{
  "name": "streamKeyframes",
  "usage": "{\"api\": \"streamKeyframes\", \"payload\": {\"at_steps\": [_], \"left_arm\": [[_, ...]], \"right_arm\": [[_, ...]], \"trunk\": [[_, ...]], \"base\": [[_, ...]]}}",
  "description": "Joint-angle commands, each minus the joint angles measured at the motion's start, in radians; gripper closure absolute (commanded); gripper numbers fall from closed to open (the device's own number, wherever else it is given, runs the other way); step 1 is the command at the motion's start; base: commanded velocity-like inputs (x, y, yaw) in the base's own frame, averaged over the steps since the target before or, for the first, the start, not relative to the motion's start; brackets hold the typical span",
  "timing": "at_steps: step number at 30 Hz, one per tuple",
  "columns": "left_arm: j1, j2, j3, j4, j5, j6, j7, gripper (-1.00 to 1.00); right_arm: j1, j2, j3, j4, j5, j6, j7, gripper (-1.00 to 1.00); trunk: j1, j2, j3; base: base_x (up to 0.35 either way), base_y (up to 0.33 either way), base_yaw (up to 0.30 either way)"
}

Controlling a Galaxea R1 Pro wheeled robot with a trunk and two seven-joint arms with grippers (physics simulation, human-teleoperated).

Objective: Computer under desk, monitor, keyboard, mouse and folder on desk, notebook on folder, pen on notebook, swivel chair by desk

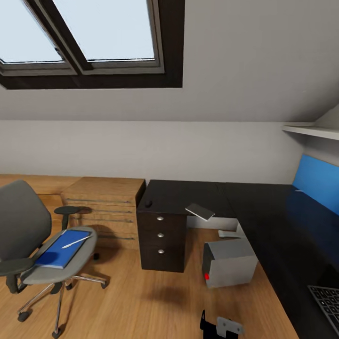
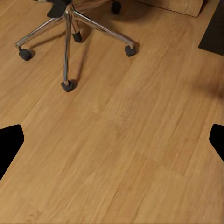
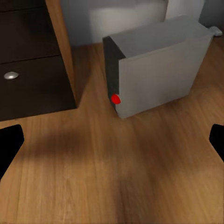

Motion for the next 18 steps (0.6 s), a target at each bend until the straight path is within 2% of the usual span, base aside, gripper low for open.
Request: {"api": "streamKeyframes", "payload": {"at_steps": [1,13,18], "left_arm": [[0.000,0.000,0.000,-0.001,0.008,-0.003,0.000,-1.00],[0.000,-0.001,0.000,0.000,0.008,-0.003,0.000,-1.00],[0.000,-0.005,-0.009,-0.002,0.008,-0.003,-0.001,-1.00]], "right_arm": [[-0.001,0.000,0.009,0.000,-0.004,-0.002,-0.007,-1.00],[-0.001,0.000,0.009,0.000,-0.004,-0.002,-0.007,-1.00],[0.000,-0.001,0.010,-0.012,-0.003,-0.003,-0.008,-1.00]], "trunk": [[0.001,-0.001,-0.001],[0.001,-0.001,-0.001],[0.001,-0.001,-0.001]], "base": [[0.331,0.043,0.000],[0.328,0.076,0.000],[0.108,0.009,0.000]]}}
